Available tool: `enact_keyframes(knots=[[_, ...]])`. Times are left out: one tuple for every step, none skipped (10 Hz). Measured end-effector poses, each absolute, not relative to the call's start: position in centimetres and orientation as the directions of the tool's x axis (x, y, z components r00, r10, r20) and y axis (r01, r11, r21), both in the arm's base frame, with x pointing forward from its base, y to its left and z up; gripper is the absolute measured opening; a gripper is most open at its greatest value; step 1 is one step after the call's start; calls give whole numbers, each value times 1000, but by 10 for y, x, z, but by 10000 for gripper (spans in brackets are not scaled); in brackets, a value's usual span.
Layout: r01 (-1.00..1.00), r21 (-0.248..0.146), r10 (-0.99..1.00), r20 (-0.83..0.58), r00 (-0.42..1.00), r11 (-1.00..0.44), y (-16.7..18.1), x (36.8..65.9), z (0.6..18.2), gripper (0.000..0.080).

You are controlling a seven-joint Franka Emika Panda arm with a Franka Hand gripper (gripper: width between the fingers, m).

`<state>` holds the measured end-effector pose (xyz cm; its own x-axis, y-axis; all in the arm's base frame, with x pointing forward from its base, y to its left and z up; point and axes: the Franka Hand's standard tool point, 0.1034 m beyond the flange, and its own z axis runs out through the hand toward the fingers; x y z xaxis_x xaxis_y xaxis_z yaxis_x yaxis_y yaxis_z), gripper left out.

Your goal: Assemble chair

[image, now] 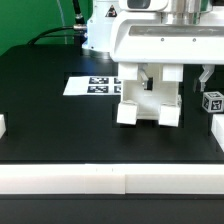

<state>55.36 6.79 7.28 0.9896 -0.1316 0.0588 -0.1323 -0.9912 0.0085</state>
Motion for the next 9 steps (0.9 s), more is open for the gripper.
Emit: enact_keyframes(knots=[[-132, 9, -132, 59, 990, -991, 68, 554, 73, 648], [-132, 9, -132, 59, 990, -991, 68, 554, 73, 648], [-132, 9, -132, 59, 990, -991, 68, 554, 73, 649], [-132, 9, -132, 59, 990, -991, 68, 554, 73, 649], [-132, 9, -132, 59, 990, -991, 68, 554, 73, 649], [-132, 9, -132, 59, 990, -991, 68, 554, 73, 649], [-132, 9, -131, 59, 990, -991, 68, 554, 72, 649], [-128, 10, -127, 68, 990, -992, 67, 555, 70, 649], [-120, 15, -119, 68, 991, -993, 66, 556, 65, 649]])
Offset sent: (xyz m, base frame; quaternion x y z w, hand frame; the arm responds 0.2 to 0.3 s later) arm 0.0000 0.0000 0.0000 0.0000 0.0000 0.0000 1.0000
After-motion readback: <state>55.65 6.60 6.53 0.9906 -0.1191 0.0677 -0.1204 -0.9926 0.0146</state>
